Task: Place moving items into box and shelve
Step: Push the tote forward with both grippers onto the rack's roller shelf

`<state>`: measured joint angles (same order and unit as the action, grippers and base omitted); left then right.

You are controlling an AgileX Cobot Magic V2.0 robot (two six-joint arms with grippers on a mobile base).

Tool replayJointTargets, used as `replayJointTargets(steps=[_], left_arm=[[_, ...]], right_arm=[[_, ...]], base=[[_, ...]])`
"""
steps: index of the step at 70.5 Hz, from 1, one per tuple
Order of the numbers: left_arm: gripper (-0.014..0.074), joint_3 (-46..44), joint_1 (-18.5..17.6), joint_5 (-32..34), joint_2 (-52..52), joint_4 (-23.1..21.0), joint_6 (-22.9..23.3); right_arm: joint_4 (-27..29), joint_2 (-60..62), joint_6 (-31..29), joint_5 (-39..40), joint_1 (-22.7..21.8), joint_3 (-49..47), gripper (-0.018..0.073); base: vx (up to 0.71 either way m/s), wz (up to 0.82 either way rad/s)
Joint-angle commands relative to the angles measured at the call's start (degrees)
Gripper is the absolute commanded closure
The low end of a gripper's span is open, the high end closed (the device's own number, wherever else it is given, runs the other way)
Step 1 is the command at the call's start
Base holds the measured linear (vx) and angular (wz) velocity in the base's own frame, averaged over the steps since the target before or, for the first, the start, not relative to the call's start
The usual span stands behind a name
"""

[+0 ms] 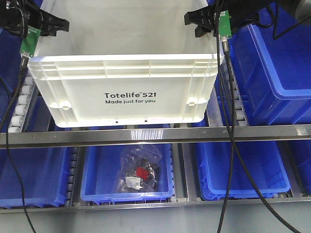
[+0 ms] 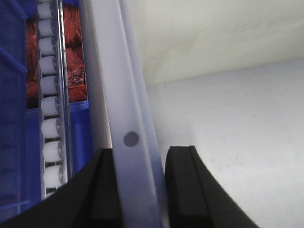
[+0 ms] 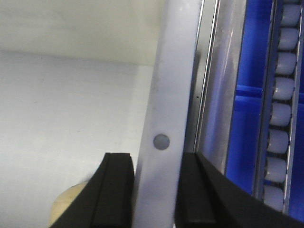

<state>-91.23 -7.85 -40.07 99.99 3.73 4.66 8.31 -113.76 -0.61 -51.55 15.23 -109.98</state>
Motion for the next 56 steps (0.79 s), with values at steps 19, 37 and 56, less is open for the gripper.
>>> replayJointTargets(steps=[19,37,56], left_arm=[[0.0613,-2.52,-1.03,14.91,-0.29,1.58,-0.82],[0.0613,-2.47,-1.03,16.46,3.31,1.49,-0.82],[0.0596,-2.47,-1.03,16.37,4.97,1.49,-0.82]], right_arm=[[6.58,1.82,-2.84,11.45,1.05,-2.76,0.0568],[7.56,-0.23,-4.55,13.41,1.05,-2.76,0.0568],[7.59,-1.44,-5.03,13.32,1.05,-2.76,0.0530]], base=[[0.00,0.00],[0.00,0.00],[0.00,0.00]])
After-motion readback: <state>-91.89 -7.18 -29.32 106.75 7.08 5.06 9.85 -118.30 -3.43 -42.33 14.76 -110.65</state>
